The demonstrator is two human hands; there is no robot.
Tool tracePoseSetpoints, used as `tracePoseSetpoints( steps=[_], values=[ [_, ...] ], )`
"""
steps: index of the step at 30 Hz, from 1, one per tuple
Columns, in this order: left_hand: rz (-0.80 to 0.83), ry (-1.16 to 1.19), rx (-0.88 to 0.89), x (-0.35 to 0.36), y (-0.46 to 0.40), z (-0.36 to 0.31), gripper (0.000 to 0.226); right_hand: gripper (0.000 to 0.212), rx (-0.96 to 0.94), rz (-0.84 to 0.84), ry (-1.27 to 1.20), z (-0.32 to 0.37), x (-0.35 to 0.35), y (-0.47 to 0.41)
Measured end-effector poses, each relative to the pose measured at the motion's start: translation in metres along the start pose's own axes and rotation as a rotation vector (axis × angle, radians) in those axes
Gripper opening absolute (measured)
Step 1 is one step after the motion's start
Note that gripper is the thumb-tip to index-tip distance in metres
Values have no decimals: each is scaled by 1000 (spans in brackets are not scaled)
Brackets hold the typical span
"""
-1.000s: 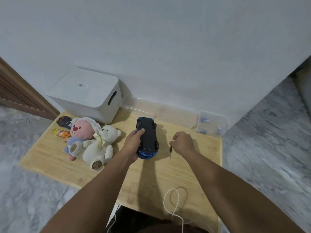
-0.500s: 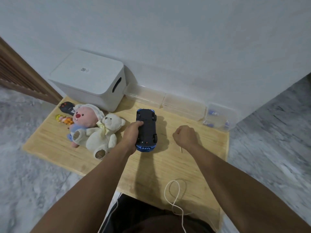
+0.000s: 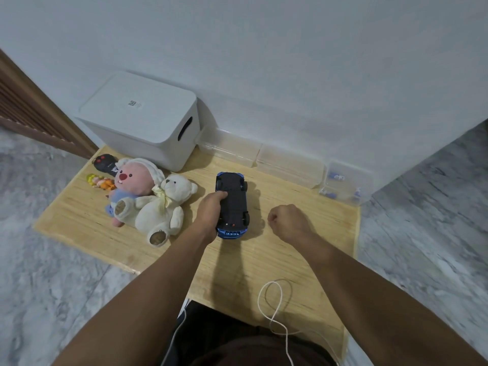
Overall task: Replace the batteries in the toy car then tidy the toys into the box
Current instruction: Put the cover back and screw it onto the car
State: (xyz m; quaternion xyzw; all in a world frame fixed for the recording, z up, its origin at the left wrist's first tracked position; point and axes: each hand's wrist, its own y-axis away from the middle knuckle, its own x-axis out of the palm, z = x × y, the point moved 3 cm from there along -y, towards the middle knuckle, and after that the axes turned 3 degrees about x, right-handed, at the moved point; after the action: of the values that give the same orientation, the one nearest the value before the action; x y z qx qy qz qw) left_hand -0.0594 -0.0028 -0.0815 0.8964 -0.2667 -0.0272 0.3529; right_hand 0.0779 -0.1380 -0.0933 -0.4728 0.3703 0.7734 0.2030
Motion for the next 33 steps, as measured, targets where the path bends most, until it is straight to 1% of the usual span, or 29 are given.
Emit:
tracePoseSetpoints(
  steps=[3,5,7,10,12,14,17,21,33],
  values=[
    [7,10,1,1,2,-2,18,20,-90,20,164,3,5,1],
    [13,3,10,2,3,-3,18,19,-74,30,160,3,8,1],
    [15,-15,29,3,5,-6,19,16,-4,-3,35,3,4,-1],
    [19,-59,65,5,8,-10,23,11,93,-151,-338,8,-16,-6],
    [21,-82,93,8,11,-13,20,10,73,-242,-516,19,-36,-8],
    [24,-101,122,13,13,-16,18,10,15,-297,-586,32,-54,-9],
    [31,-118,153,20,17,-20,12,10,-82,-292,-593,51,-68,-7],
    [37,-119,181,26,22,-23,10,8,-182,-241,-488,62,-73,-3],
    [44,-161,244,34,31,-31,8,9,-135,-186,-494,58,-90,-2]
  ],
)
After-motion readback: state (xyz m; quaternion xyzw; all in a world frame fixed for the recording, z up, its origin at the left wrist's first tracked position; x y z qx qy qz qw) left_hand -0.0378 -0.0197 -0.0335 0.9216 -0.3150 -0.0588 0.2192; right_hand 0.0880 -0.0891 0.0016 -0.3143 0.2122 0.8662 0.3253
